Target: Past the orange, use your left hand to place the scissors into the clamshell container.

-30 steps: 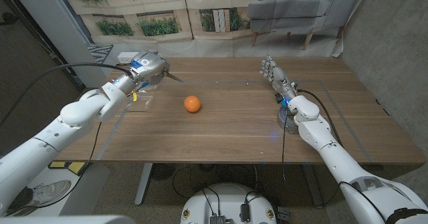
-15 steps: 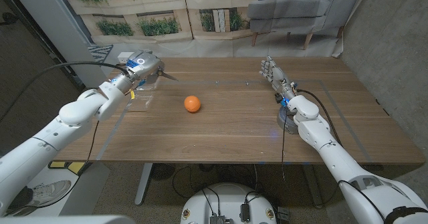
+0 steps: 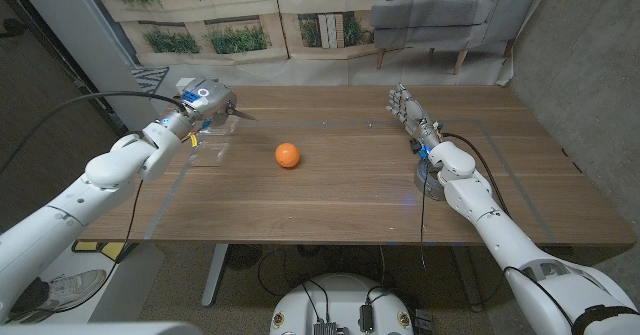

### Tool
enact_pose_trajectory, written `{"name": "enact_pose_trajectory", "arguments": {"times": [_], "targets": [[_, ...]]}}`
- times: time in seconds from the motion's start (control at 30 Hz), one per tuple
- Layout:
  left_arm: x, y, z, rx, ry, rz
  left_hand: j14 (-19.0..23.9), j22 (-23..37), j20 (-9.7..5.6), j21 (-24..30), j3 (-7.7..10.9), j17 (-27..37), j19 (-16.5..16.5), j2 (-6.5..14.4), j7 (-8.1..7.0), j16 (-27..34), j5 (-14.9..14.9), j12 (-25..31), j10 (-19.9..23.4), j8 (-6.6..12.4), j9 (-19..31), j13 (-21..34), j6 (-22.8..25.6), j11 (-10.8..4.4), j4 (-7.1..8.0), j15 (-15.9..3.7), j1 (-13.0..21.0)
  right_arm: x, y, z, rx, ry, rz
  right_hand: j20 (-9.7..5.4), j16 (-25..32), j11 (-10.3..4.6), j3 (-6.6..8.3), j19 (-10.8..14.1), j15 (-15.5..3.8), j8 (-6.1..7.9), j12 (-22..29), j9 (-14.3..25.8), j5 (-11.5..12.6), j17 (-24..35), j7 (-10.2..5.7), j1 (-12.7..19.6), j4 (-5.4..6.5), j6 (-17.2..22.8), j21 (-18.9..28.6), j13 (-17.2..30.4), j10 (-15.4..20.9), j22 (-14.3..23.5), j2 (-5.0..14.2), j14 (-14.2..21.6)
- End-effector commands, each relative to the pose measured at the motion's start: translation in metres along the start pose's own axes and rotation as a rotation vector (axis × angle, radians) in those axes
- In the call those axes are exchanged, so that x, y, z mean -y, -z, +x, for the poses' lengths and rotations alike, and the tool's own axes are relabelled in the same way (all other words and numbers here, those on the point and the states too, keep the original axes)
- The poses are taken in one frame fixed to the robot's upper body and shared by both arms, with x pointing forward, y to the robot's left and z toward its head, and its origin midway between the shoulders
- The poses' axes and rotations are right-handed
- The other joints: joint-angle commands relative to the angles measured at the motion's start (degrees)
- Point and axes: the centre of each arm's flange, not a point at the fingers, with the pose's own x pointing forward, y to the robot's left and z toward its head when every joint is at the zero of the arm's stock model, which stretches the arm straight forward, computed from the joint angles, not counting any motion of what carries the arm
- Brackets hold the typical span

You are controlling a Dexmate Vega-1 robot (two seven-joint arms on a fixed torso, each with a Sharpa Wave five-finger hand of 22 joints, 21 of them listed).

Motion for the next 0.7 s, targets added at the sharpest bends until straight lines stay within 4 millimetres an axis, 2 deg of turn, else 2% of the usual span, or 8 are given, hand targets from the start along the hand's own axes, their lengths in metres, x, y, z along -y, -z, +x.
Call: {"name": "enact_pose_trajectory", "arguments": {"times": [0.03, 0.7], "targets": [[0.01, 0.009, -0.002, -0.036, 0.048, 0.001, 0.22, -0.09, -0.01, 0.41, 4.72, 0.41, -0.3, 0.07, 2.52, -0.3, -0.02, -0.23, 2.73, -0.17, 0.3, 0.2, 3.12, -2.01, 4.31, -0.82, -0.14, -0.002, 0.001, 0.004, -0.004, -0.006, -0.002, 0.0, 0.14, -0.1, 0.48, 0.4, 0.14, 0.12, 0.1, 0.22, -0.08, 0.14, 0.15, -0.4, 0.03, 0.37, 0.21, 0.29, 0.6, 0.17, 0.02, 0.42], [0.042, 0.019, -0.003, -0.08, 0.174, -0.012, 0.35, -1.04, -0.06, 0.95, 5.21, 1.06, -0.45, -0.04, 2.58, -0.79, -0.09, -0.88, 2.94, -0.55, 0.34, 0.83, 3.23, -2.05, 4.3, -0.87, -0.24, -0.003, 0.004, 0.012, -0.013, -0.013, -0.003, -0.05, 0.13, -0.16, 0.54, 0.38, 0.13, 0.09, 0.11, 0.23, -0.1, 0.14, 0.17, -0.43, 0.01, 0.28, 0.19, 0.29, 0.66, 0.16, 0.02, 0.4]]}}
